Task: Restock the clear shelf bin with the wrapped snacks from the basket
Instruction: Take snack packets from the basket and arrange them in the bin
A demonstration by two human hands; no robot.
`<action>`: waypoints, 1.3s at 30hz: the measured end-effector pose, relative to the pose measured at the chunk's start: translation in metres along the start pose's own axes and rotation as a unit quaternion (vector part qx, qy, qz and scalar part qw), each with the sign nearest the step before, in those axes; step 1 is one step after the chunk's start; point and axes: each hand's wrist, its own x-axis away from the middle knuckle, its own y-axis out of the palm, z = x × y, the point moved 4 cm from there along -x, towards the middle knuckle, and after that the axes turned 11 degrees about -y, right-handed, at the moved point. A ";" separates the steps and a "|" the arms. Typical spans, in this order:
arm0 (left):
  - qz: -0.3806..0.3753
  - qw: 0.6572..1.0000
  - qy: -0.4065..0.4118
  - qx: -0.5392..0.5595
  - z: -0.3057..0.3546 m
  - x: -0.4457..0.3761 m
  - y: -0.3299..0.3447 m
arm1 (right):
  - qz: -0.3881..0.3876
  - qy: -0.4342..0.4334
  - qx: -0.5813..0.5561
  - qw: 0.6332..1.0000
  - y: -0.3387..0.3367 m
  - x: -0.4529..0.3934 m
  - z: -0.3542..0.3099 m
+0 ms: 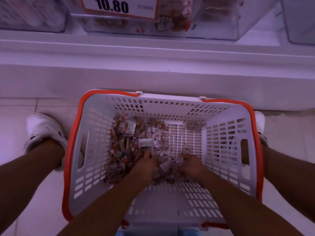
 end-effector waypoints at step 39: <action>-0.009 0.744 -0.114 0.658 0.040 0.036 -0.156 | 0.026 -0.074 -0.254 0.964 -0.054 0.068 -0.196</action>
